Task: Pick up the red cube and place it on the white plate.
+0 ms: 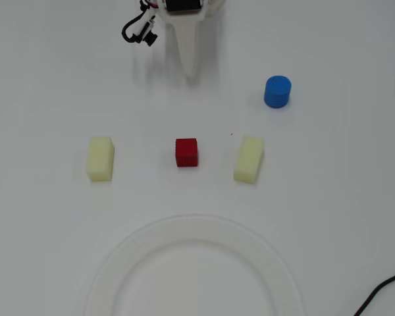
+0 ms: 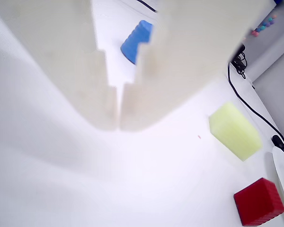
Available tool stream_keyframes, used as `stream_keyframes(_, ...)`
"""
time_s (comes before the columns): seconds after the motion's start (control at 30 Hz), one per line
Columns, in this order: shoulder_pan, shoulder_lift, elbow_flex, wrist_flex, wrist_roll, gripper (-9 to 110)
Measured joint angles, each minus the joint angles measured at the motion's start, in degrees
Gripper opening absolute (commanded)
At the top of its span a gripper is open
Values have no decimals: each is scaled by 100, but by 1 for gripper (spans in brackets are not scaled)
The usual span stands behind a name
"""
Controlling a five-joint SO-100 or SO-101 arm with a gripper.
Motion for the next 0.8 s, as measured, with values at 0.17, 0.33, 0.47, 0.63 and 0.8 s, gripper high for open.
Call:
stream_keyframes(0.17, 44, 0, 0, -9, -44, 0)
stream_keyframes(0.33, 369, -18, -545, -123, -70, 0)
stream_keyframes(0.47, -44, -940, -1477, -141, 88, 0)
stream_keyframes(0.63, -334, -3252, -3243, -141, 299, 1)
stream_keyframes(0.8, -624, -5150, -4579, -141, 0, 7)
